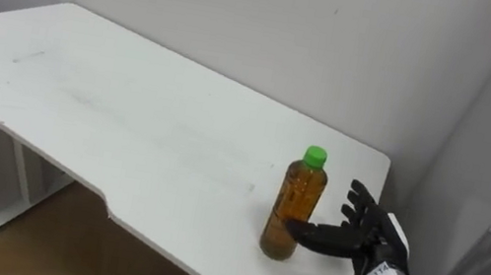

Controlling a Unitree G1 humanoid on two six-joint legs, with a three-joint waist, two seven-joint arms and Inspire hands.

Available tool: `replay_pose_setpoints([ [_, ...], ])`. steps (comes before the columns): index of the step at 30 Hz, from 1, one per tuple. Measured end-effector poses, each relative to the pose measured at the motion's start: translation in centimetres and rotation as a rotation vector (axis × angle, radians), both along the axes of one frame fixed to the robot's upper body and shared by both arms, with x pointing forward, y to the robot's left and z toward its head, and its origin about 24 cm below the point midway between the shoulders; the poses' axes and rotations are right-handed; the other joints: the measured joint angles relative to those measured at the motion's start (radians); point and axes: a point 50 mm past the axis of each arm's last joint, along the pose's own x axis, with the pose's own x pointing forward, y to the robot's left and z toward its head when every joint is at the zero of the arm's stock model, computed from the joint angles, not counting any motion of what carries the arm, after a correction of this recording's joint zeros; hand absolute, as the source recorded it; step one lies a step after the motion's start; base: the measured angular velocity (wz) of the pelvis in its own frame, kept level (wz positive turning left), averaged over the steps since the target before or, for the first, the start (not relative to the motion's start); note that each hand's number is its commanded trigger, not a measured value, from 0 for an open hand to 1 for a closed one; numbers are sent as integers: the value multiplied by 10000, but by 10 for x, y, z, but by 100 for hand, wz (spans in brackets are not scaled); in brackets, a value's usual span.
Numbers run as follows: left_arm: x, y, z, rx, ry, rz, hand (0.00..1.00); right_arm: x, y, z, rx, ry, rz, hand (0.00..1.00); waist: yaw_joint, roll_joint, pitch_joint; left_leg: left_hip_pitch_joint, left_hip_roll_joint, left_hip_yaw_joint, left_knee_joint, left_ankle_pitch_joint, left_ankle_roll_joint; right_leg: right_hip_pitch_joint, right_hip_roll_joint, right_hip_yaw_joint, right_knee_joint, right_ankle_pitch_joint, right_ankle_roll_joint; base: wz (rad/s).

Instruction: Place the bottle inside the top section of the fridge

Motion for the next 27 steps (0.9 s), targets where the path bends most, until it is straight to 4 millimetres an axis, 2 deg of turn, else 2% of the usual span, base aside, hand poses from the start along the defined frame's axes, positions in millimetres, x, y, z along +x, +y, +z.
replay_pose_setpoints([
  [12, -1, 0, -1, -142, 36, -27, 0, 0, 1, 1, -34, -35, 187, 0, 59, -180, -7, -90, -7, -128, 4, 2, -5, -12, 4, -188, -8, 0, 0, 3],
  [27, -2, 0, -1, -139, 96, -40, 0, 1, 1, 2, -107, -124, 114, 0, 82, -198, -17, -116, -6, -135, 10, 2, -6, -29, 10, -201, -10, 0, 0, 0],
])
